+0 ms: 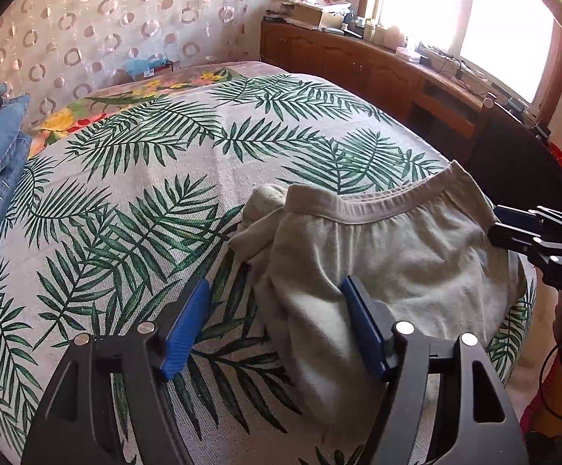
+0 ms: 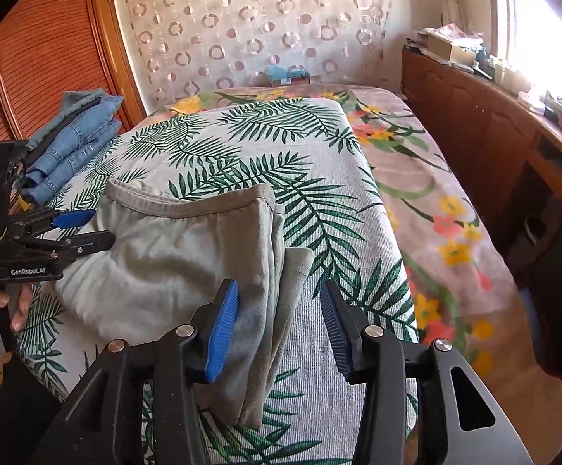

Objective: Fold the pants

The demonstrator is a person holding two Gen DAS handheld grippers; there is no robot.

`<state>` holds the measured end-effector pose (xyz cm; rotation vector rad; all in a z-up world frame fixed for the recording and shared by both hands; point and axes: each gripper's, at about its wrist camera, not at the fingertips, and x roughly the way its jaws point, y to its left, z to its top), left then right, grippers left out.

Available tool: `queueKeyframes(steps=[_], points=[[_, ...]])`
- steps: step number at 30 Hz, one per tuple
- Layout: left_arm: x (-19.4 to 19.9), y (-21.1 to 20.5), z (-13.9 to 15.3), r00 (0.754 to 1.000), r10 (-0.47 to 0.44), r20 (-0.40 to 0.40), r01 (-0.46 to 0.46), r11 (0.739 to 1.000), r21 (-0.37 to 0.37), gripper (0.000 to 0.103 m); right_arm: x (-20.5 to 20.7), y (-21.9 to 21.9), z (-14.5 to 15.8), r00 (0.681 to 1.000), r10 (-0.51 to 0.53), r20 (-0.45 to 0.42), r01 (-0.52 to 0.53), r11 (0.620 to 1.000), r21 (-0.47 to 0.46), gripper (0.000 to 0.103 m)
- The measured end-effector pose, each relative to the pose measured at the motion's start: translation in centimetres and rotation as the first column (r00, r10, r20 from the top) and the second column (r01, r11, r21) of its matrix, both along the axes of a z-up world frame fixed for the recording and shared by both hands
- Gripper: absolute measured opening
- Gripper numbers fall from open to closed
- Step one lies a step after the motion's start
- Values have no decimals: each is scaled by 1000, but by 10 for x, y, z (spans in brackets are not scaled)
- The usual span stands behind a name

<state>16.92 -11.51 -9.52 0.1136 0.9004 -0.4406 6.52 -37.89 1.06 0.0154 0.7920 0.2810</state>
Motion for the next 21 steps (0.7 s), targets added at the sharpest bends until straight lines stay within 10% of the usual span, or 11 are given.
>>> queueKeyframes(steps=[21], points=[[8, 5, 3, 1000, -8, -28, 8, 1000, -7, 81, 28, 2, -10, 1000, -1, -4, 1, 998, 55, 46]])
